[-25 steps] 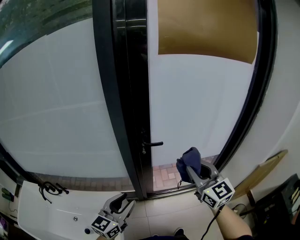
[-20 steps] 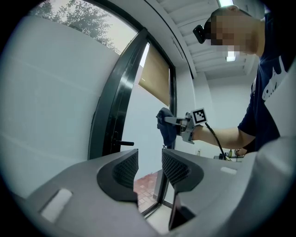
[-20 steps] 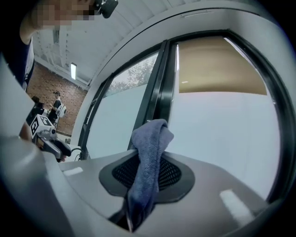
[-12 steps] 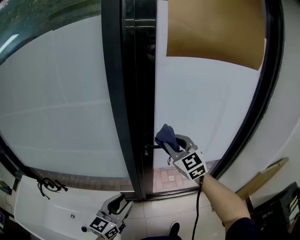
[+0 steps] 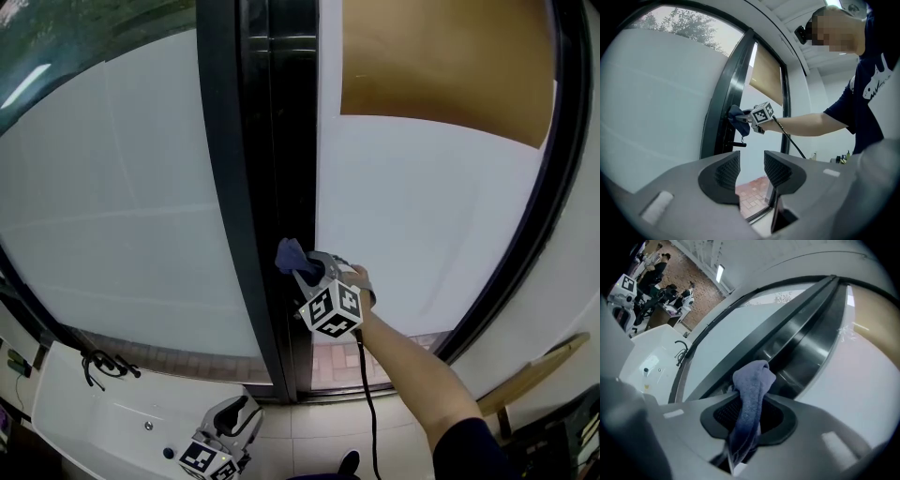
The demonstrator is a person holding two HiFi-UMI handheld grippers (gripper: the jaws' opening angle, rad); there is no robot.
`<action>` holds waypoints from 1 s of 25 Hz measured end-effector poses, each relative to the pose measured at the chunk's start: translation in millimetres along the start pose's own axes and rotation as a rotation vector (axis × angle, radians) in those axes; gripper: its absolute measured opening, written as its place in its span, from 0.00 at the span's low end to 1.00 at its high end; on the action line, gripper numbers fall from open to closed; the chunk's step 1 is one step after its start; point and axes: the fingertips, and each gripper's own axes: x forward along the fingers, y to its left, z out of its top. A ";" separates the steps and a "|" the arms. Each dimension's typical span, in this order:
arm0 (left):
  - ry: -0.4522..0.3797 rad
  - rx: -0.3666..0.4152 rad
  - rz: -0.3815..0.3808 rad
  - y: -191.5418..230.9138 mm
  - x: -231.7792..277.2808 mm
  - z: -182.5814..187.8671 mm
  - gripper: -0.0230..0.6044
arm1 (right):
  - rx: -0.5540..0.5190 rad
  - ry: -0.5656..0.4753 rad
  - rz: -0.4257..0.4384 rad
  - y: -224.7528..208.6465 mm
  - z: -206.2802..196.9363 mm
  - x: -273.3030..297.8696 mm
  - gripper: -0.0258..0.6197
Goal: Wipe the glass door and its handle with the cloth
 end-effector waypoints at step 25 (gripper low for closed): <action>-0.002 0.004 0.012 1.2 66.0 3.9 0.28 | -0.314 0.047 -0.076 -49.2 -55.6 4.5 0.17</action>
